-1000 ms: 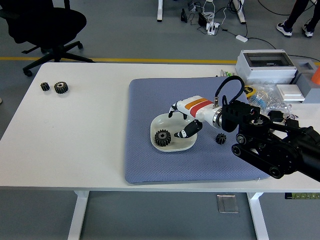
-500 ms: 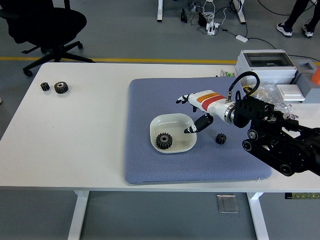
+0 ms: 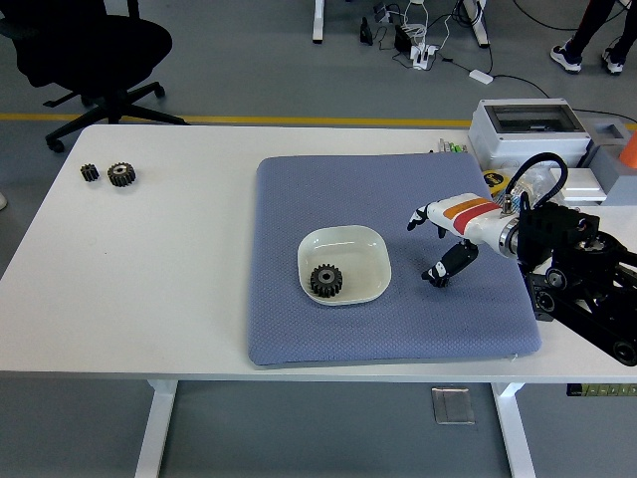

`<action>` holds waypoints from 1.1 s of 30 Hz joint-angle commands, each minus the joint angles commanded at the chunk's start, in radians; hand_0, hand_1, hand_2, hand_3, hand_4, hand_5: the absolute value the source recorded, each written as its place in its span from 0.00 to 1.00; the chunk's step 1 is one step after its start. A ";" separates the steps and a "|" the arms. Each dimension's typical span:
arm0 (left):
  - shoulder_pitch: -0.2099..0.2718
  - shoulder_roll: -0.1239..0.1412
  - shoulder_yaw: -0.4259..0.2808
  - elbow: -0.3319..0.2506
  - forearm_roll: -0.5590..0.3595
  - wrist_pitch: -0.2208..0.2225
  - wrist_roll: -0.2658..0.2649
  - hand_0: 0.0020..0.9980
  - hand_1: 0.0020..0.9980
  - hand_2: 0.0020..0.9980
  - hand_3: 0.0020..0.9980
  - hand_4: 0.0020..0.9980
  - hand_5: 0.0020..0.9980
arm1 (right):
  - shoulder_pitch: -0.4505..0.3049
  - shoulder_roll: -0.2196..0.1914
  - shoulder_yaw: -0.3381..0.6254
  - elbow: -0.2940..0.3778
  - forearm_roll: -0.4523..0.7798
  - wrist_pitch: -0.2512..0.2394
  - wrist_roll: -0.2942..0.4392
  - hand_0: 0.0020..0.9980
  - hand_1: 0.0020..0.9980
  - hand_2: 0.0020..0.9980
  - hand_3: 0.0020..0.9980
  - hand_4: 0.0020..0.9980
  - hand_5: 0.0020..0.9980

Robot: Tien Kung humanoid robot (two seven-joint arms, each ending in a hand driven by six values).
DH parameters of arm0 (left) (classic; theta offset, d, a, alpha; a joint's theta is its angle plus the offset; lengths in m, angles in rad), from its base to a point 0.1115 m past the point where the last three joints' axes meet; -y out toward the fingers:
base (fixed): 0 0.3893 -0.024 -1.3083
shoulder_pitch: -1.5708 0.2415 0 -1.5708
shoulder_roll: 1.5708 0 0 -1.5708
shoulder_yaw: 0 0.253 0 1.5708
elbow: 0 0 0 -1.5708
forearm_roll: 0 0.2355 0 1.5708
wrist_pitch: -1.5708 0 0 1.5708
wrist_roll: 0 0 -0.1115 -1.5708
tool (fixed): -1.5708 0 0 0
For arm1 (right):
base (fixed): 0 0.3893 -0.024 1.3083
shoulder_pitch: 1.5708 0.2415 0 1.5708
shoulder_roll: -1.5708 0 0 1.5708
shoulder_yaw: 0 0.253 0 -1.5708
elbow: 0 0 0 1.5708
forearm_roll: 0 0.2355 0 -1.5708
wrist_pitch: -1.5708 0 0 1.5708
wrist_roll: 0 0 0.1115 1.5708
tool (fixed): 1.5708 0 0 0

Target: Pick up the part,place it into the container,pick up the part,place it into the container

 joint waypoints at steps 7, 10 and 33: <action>0.000 0.000 0.008 0.000 -0.009 -0.001 -0.002 0.73 0.71 0.75 0.57 0.65 0.58 | -0.017 0.001 -0.016 -0.047 0.011 -0.012 0.008 0.35 0.50 0.72 0.60 0.93 0.30; 0.002 -0.001 0.008 0.000 -0.009 0.000 -0.003 0.73 0.71 0.75 0.57 0.65 0.58 | -0.026 0.003 -0.025 -0.056 0.015 -0.018 0.011 0.34 0.49 0.69 0.55 0.92 0.30; 0.005 -0.003 0.020 0.000 0.000 -0.005 0.006 0.73 0.71 0.75 0.57 0.65 0.58 | -0.054 0.021 -0.060 -0.117 0.084 -0.106 0.049 0.29 0.41 0.47 0.49 0.66 0.24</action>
